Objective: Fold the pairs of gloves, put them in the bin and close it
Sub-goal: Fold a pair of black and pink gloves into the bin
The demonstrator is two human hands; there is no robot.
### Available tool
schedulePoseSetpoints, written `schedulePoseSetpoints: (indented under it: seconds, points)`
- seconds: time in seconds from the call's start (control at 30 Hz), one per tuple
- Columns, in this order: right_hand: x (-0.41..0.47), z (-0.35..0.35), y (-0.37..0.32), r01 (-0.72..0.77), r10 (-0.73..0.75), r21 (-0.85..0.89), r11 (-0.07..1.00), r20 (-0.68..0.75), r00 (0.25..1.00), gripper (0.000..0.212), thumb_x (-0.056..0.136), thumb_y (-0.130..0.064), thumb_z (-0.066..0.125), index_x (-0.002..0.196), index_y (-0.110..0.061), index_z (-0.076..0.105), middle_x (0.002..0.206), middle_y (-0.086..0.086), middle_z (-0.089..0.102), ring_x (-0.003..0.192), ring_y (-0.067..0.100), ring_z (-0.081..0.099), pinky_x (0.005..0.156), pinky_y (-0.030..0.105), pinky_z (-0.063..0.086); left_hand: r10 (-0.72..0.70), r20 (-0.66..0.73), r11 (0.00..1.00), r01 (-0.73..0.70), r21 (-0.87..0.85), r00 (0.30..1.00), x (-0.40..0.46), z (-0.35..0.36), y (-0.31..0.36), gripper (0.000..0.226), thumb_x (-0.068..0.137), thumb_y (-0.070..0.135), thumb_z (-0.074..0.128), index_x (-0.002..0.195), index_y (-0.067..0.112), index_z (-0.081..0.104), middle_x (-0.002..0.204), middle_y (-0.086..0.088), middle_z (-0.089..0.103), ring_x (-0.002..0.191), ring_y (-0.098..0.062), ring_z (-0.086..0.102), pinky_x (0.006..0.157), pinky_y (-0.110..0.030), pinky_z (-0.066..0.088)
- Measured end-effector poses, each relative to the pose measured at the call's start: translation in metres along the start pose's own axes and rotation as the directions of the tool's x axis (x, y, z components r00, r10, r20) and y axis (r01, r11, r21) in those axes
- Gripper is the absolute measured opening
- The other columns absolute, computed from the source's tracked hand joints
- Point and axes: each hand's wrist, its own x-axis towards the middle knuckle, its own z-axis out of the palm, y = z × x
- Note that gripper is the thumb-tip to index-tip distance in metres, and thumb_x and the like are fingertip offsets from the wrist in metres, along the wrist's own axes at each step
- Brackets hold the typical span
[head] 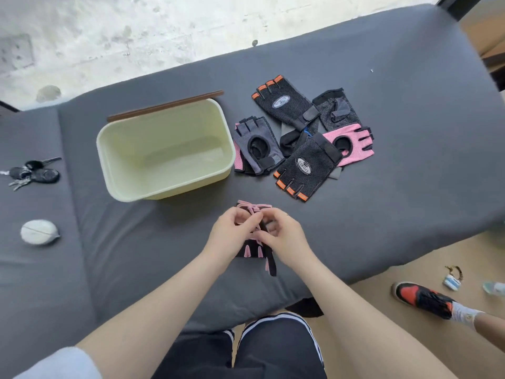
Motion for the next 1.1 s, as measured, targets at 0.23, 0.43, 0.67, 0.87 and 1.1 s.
schedulePoseSetpoints:
  seconds: [0.23, 0.43, 0.67, 0.87, 1.1]
  points:
    - [-0.023, 0.034, -0.012, -0.163, 0.08, 0.474, 0.865, 0.19, 0.979, 0.02, 0.086, 0.006, 0.055, 0.094, -0.012, 0.059, 0.078, 0.004, 0.064, 0.067, 0.018, 0.056, 0.059, 0.026, 0.049, 0.07, -0.006, 0.996, -0.07, -0.056, 0.998, -0.029, -0.041, -0.019, 0.015, 0.089, 0.016, 0.058, 0.075, 0.011, 0.057, 0.075, -0.007, 0.061, 0.075, -0.022, 0.061, 0.085, -0.043, 0.054]
    - [-0.036, 0.074, -0.016, -0.161, 0.161, -0.003, 0.987, -0.02, 0.987, 0.018, 0.091, -0.014, 0.048, 0.104, -0.015, 0.061, 0.089, 0.003, 0.066, 0.08, 0.016, 0.058, 0.065, 0.013, 0.045, 0.136, -0.024, 0.971, -0.129, 0.2, 0.99, -0.039, -0.058, -0.039, 0.016, 0.087, 0.02, 0.056, 0.073, 0.013, 0.06, 0.077, -0.004, 0.067, 0.078, -0.022, 0.06, 0.083, -0.033, 0.051]
    - [-0.047, 0.091, -0.033, -0.004, 0.004, 0.002, 1.0, -0.09, 0.996, 0.013, 0.09, -0.011, 0.054, 0.085, -0.002, 0.063, 0.065, -0.004, 0.059, 0.06, 0.003, 0.053, 0.059, 0.017, 0.041, 0.284, -0.1, 0.907, -0.233, 0.352, 0.954, -0.055, -0.082, -0.041, 0.017, 0.081, 0.01, 0.056, 0.066, 0.004, 0.052, 0.063, -0.007, 0.059, 0.051, -0.004, 0.043, 0.047, -0.011, 0.032]
    - [-0.043, 0.118, -0.016, -0.288, 0.363, 0.483, 0.827, -0.068, 0.929, 0.019, 0.093, -0.007, 0.047, 0.08, -0.009, 0.061, 0.081, 0.013, 0.061, 0.074, 0.02, 0.057, 0.062, 0.029, 0.046, 0.308, -0.128, 0.885, -0.234, 0.403, 0.943, -0.062, -0.107, -0.05, 0.02, 0.078, 0.006, 0.054, 0.061, 0.008, 0.045, 0.055, 0.001, 0.047, 0.053, -0.011, 0.036, 0.048, -0.014, 0.032]
    - [-0.026, 0.132, 0.023, -0.432, 0.577, 0.562, 0.706, -0.102, 0.81, 0.019, 0.092, -0.01, 0.05, 0.083, 0.003, 0.061, 0.084, 0.009, 0.056, 0.077, 0.02, 0.049, 0.068, 0.032, 0.043, 0.262, -0.279, 0.939, -0.177, 0.296, 0.924, -0.067, -0.126, -0.065, 0.019, 0.083, 0.002, 0.046, 0.065, 0.002, 0.039, 0.058, 0.001, 0.035, 0.055, -0.014, 0.029, 0.042, -0.014, 0.029]
